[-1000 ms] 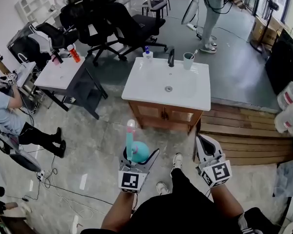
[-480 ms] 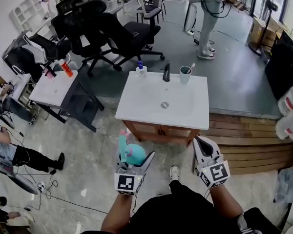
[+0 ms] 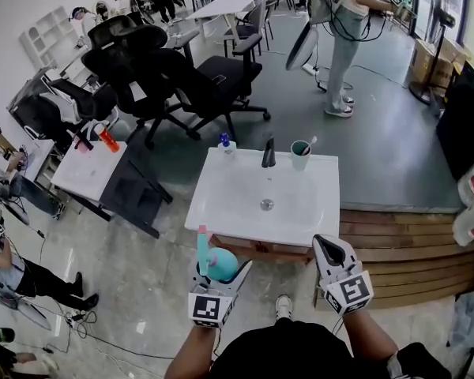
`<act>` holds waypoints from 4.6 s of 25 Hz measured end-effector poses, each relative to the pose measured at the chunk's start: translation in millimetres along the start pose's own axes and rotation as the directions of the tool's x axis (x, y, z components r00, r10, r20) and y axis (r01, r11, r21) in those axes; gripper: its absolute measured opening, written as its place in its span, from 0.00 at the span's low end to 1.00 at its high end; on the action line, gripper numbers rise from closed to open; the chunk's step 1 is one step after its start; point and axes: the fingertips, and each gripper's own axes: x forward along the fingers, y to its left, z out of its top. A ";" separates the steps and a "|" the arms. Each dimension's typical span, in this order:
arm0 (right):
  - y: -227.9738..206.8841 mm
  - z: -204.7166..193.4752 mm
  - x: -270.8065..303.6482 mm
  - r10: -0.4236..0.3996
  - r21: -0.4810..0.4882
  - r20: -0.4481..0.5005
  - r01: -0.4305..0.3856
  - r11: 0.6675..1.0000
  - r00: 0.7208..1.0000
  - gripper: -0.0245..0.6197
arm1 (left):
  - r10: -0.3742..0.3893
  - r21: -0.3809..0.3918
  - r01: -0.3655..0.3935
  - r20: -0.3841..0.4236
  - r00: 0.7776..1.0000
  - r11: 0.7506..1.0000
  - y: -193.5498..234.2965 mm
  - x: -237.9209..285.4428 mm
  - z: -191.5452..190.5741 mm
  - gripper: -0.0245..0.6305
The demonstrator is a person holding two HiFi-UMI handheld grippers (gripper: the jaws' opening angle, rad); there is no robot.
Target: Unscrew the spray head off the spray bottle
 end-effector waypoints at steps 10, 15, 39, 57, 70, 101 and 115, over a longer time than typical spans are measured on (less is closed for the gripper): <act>-34.1 5.2 36.9 0.061 -0.014 -0.019 -0.062 0.998 0.998 0.05 | -0.034 -0.003 0.034 -0.006 0.999 0.999 6.6 55.4 -0.3 0.76; -27.4 10.0 66.7 0.102 -0.014 -0.014 -0.102 0.995 0.995 0.05 | -0.071 0.008 0.071 0.014 0.997 0.997 21.3 81.0 1.8 0.76; 53.2 76.5 262.6 0.243 0.023 0.101 -0.246 0.969 0.965 0.05 | -0.348 0.064 0.347 0.008 0.937 0.936 154.4 203.5 -20.4 0.76; 59.0 84.8 293.5 0.333 0.046 0.056 -0.336 0.941 0.941 0.32 | -0.384 0.204 0.398 -0.108 0.917 0.894 90.2 248.7 -46.4 0.76; 22.7 82.2 260.1 0.364 0.060 0.099 -0.371 0.927 0.926 0.25 | -0.528 0.161 0.541 -0.118 0.841 0.826 29.8 255.6 -40.4 0.76; -6.1 64.3 255.4 0.278 0.186 0.121 -0.297 0.937 0.953 0.27 | -0.225 0.214 0.257 -0.165 0.960 0.942 43.6 273.6 -40.9 0.76; 35.3 79.3 205.1 0.673 -0.010 0.106 -0.676 0.737 0.732 0.24 | -0.700 0.224 0.699 -0.091 0.709 0.679 -11.6 215.5 -21.7 0.76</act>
